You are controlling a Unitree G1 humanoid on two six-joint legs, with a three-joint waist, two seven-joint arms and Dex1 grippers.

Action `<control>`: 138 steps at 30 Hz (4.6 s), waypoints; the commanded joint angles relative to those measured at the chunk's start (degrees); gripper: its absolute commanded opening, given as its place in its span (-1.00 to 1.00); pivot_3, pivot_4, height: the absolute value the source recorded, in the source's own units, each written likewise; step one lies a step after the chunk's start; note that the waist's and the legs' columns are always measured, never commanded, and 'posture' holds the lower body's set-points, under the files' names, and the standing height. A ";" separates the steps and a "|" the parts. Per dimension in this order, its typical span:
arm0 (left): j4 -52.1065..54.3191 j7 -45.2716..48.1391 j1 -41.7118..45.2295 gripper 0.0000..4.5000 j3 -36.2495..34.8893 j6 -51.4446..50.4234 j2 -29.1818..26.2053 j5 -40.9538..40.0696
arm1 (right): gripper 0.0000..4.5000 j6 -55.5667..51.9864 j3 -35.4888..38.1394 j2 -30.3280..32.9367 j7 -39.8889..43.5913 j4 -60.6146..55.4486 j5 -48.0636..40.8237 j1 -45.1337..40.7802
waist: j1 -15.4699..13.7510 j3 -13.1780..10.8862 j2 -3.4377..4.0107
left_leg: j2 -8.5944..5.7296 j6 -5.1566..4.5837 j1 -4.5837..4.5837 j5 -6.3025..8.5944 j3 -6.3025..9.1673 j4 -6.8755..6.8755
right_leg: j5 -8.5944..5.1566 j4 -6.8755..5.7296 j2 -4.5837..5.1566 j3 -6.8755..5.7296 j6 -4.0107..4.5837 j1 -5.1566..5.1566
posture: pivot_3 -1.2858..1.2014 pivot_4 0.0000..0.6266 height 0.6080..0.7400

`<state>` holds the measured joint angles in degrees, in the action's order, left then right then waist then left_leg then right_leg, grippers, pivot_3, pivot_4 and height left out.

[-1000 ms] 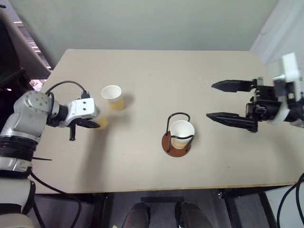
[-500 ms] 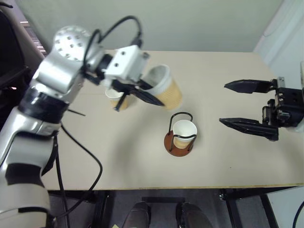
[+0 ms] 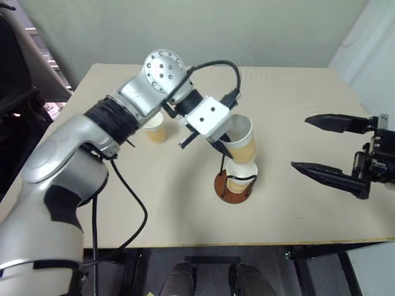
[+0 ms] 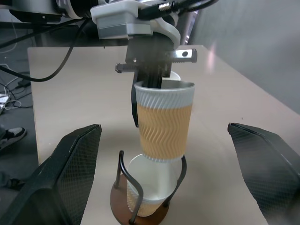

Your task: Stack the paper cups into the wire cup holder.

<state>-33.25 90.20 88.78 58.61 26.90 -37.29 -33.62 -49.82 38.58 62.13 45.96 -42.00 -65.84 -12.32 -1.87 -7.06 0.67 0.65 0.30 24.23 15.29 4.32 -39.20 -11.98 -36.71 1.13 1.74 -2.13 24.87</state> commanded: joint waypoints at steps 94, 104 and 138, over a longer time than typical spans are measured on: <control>0.09 2.30 3.01 -0.99 0.68 -3.86 0.44 -6.63 | 1.00 -0.56 16.15 2.14 -2.98 -3.89 0.53 14.00 | 0.12 0.08 0.12 | -0.76 -1.21 -0.46 1.07 -1.29 -0.92 | -0.49 -0.11 0.39 1.92 -1.65 -0.23 | 0.03 -0.52 1.00; -2.95 2.30 5.54 -0.99 8.45 3.15 1.20 -7.71 | 1.00 -0.49 18.63 1.13 -5.25 -5.99 -1.19 17.14 | 0.14 0.09 0.15 | -0.79 -1.51 -0.60 1.24 -1.34 -0.95 | -0.48 -0.02 0.44 1.90 -1.68 -0.45 | 0.03 -0.52 1.00; 2.61 2.07 -29.78 0.98 -29.04 -30.89 -26.71 -4.44 | 1.00 17.71 -8.53 6.84 19.45 24.65 18.97 6.22 | 1.40 0.32 0.52 | -0.80 -1.29 -0.24 1.22 -1.30 -0.89 | -0.38 0.54 0.18 2.19 -1.89 0.00 | 0.03 -0.52 1.00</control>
<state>-35.70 90.61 60.47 35.04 -0.36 -61.50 -36.77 -34.84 29.50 67.24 61.51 -20.44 -48.85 -4.90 -0.47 -6.74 1.19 -0.15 -0.98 24.00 16.50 3.14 -40.09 -12.36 -36.10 1.28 3.87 -4.01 24.84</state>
